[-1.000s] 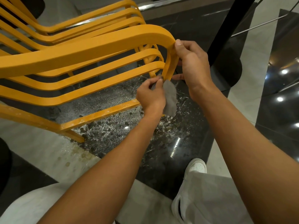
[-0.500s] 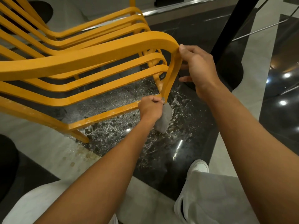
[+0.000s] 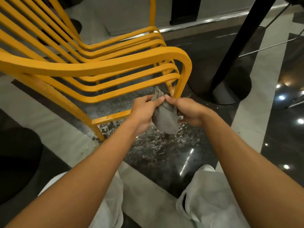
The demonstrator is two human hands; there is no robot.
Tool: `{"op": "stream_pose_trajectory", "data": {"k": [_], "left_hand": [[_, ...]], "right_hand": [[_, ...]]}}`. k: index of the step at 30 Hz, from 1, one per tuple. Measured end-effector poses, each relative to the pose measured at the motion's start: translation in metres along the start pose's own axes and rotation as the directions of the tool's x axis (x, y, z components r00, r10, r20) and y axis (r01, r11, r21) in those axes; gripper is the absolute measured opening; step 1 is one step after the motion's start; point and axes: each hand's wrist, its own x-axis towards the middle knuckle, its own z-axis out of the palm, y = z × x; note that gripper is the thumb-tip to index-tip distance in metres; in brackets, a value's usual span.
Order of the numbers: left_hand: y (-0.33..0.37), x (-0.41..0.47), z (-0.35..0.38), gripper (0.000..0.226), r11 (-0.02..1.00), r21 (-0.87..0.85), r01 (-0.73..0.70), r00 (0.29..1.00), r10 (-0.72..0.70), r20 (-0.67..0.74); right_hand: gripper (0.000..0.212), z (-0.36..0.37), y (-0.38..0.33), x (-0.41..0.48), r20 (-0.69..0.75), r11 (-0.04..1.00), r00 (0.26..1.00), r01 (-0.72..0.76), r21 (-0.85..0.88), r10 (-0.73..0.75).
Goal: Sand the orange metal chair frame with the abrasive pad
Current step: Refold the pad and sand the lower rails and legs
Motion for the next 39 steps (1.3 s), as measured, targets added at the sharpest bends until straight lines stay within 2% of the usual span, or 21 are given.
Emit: {"op": "stream_pose_trajectory", "data": {"k": [2,4,8,14,17,20,22,24,26,31,33,39], "left_hand": [[-0.003,-0.007,-0.01,0.006,1.0,-0.021,0.001,0.999,-0.002,-0.05],[-0.005,-0.013,-0.02,0.011,1.0,-0.024,0.001,0.995,-0.003,-0.098],[0.0,-0.03,-0.035,0.02,0.998,-0.008,0.059,0.995,-0.059,-0.075],[0.006,-0.038,-0.055,0.005,0.999,-0.004,0.051,0.996,-0.051,-0.074],[0.015,-0.036,-0.06,0.003,0.995,-0.02,0.097,0.994,-0.098,-0.05],[0.027,-0.033,-0.059,0.003,0.988,0.026,0.15,0.988,-0.151,0.028],[0.033,-0.03,-0.058,0.012,0.987,0.054,0.15,0.986,-0.154,0.067],[0.038,-0.026,-0.057,0.017,0.988,0.075,0.137,0.985,-0.144,0.091],[0.042,-0.022,-0.056,0.012,0.987,0.088,0.132,0.985,-0.141,0.103],[0.048,-0.014,-0.049,0.013,0.992,-0.015,0.122,0.987,-0.12,0.104],[0.049,-0.011,-0.047,0.011,0.992,-0.058,0.111,0.989,-0.104,0.11],[0.049,-0.006,-0.042,0.016,0.997,-0.076,0.023,0.997,-0.018,0.072]], "right_hand": [[0.039,0.007,0.005,-0.005,0.1,0.994,0.993,0.045,0.104,-0.055],[0.032,0.012,0.008,-0.008,0.107,0.989,0.987,0.111,0.1,-0.122],[0.02,0.017,0.011,-0.002,0.041,0.981,0.981,0.191,0.026,-0.192],[0.019,0.03,0.006,0.01,-0.048,0.972,0.97,0.236,-0.004,-0.236],[0.018,0.037,0.005,0.013,-0.114,0.96,0.953,0.281,-0.022,-0.281],[0.015,0.035,0.004,0.013,-0.242,0.937,0.907,0.347,-0.031,-0.344],[0.013,0.031,0.002,0.011,-0.265,0.918,0.882,0.395,-0.036,-0.389],[0.006,0.029,-0.001,0.008,-0.279,0.899,0.855,0.422,-0.115,-0.437],[0.004,0.027,-0.004,0.006,-0.327,0.871,0.808,0.445,-0.208,-0.491],[0.006,0.018,-0.014,-0.001,-0.418,0.794,0.677,0.48,-0.372,-0.605],[0.004,0.017,-0.017,0.0,-0.409,0.79,0.678,0.49,-0.368,-0.611],[0.009,0.013,-0.021,0.006,-0.308,0.814,0.772,0.43,-0.389,-0.555]]}}
